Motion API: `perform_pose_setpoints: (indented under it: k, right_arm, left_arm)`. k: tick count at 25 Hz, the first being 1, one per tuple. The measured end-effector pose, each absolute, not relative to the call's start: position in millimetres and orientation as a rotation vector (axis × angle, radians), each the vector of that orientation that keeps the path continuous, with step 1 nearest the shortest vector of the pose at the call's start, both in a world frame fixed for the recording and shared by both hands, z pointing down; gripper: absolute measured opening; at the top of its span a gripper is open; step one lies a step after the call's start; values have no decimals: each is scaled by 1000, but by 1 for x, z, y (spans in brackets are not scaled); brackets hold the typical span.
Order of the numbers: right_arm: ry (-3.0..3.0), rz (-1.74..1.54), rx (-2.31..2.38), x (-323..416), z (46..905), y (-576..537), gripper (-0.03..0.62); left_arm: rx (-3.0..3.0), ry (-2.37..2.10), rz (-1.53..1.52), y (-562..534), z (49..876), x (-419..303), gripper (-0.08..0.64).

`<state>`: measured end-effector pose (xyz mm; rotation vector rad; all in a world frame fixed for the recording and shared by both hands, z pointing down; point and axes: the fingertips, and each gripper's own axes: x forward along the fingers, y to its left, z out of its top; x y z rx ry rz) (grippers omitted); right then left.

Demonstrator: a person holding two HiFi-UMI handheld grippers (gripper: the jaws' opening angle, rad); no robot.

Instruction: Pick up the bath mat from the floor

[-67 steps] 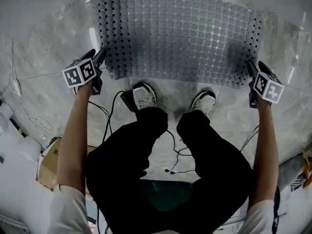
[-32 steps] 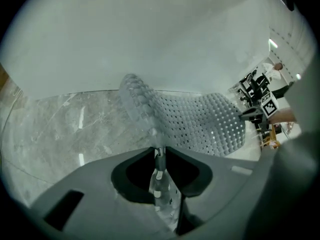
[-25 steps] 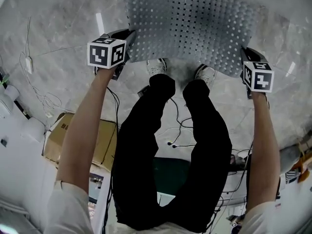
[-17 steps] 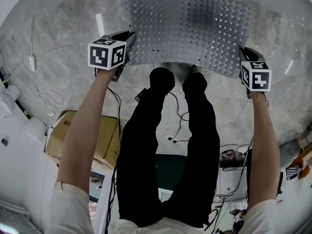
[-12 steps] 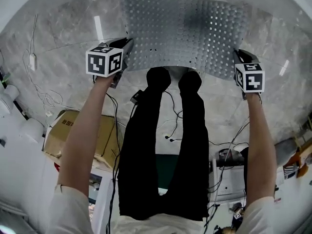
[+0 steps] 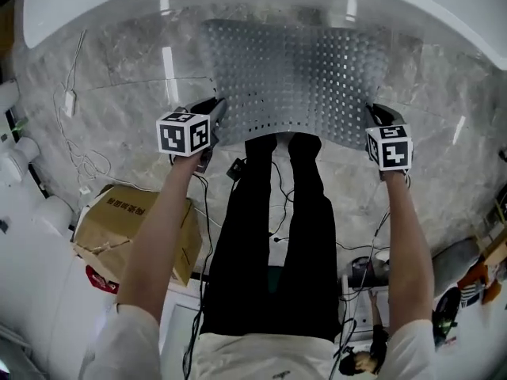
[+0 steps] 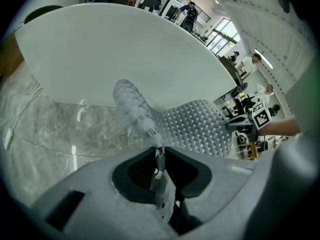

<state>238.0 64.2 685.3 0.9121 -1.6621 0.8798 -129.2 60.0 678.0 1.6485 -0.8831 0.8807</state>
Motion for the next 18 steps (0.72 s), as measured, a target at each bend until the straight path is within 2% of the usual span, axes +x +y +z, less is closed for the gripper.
perform_pose_setpoints:
  k: [8, 18]
  right_arm:
    - [-1696, 945, 972, 235, 622, 90, 43]
    - [-1745, 923, 1033, 218, 524, 104, 43]
  left_arm:
    - [1643, -903, 822, 83, 616, -104, 63]
    - [1675, -923, 809, 93, 540, -105, 63]
